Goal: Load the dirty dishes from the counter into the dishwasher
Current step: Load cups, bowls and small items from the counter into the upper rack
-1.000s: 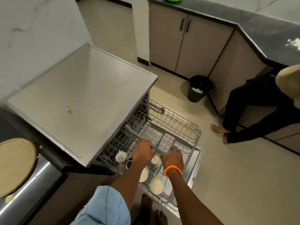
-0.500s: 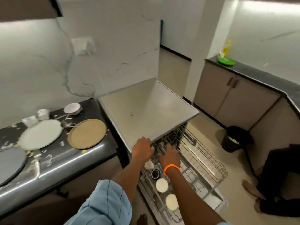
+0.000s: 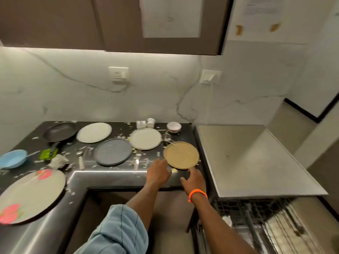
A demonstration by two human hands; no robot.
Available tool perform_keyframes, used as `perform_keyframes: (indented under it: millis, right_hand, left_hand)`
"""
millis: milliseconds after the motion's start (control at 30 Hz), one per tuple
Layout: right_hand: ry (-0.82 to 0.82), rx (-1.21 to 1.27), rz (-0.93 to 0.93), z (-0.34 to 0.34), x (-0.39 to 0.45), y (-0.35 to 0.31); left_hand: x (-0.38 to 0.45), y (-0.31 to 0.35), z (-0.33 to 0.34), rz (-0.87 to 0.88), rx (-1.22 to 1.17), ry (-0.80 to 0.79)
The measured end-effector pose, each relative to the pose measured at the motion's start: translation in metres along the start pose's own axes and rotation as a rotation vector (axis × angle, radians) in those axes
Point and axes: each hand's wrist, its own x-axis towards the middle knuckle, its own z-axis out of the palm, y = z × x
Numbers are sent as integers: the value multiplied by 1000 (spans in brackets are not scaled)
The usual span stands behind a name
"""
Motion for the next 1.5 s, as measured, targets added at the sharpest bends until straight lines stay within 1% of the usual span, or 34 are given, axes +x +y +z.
perform_keyframes:
  millis: [67, 233, 333, 567, 700, 867, 1000, 1167, 1300, 1500]
  right_hand:
    - [-42, 12, -60, 34, 5, -39]
    - [-131, 25, -159, 103, 3, -116]
    - [-202, 20, -225, 139, -3, -159]
    - [-370, -19, -383, 201, -13, -232]
    - [-441, -52, -422, 225, -2, -251]
    - [-551, -95, -448, 248, 30, -273]
    - [-678, -140, -447, 265, 57, -287]
    - [-852, -302, -439, 293, 75, -292]
    - [-887, -429, -490, 312, 81, -298]
    - [-909, -559, -538, 334, 101, -314]
  left_hand:
    - [1, -54, -19, -76, -8, 28]
    - [-7, -157, -62, -217, -23, 60]
    - [-13, -212, -80, -322, -33, 108]
    - [-35, -306, -100, -533, -14, 160]
    - [-32, -336, -100, -623, -13, 164]
    - [-15, -359, -103, -706, -4, 147]
    - [2, -371, -107, -773, -5, 150]
    - [13, -386, -109, -823, -11, 171]
    - [23, -408, -107, -884, -13, 138]
    - [62, -444, -123, -869, -18, 204]
